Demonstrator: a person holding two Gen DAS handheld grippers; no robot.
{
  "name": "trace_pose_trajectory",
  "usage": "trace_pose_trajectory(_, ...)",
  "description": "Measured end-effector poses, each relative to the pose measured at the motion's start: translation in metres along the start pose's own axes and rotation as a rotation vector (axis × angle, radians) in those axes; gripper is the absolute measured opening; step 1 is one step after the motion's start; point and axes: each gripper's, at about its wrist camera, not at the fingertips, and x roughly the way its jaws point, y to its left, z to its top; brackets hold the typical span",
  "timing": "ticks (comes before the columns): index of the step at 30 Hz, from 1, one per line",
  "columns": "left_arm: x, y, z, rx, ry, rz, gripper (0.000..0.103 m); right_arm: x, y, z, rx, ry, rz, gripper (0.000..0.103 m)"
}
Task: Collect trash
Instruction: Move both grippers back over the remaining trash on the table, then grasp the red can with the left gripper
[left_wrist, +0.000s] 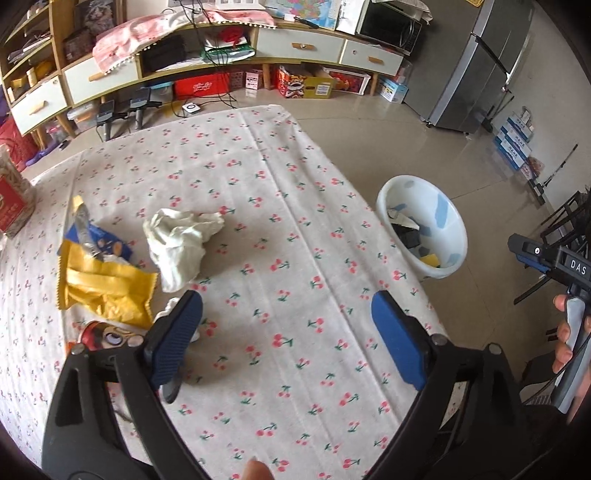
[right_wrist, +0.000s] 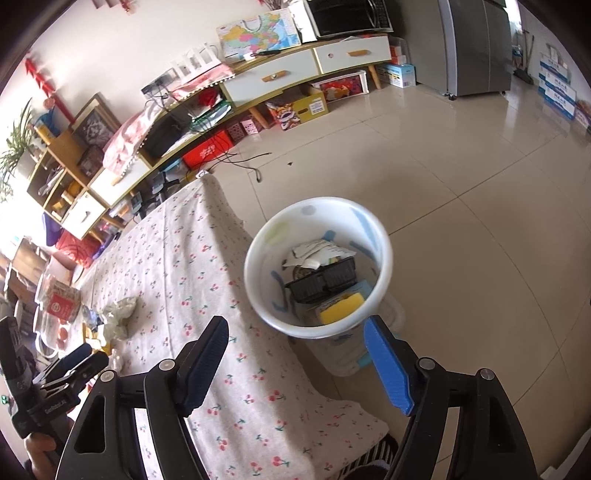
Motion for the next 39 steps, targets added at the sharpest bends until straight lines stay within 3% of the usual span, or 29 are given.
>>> trace_pose_trajectory(9,-0.020,0.058,-0.035,-0.054,-0.012,0.095,0.100,0.008,0.052,-0.012,-0.077,0.023,0.020,0.082)
trace_pose_trajectory(21,-0.017,0.114,-0.073,-0.137,-0.012,0.105,0.101,0.031,0.095,-0.031,-0.134,0.081,0.011,0.083)
trace_pose_trajectory(31,0.008,0.108,-0.068,-0.073,-0.016,0.119,0.101,0.028,0.078,-0.026,-0.092,0.072,-0.009,0.083)
trace_pose_trajectory(39,0.025,0.121,-0.065,-0.119,-0.007,0.095,0.100,0.028,0.064,-0.023,-0.051,0.080,-0.013,0.083)
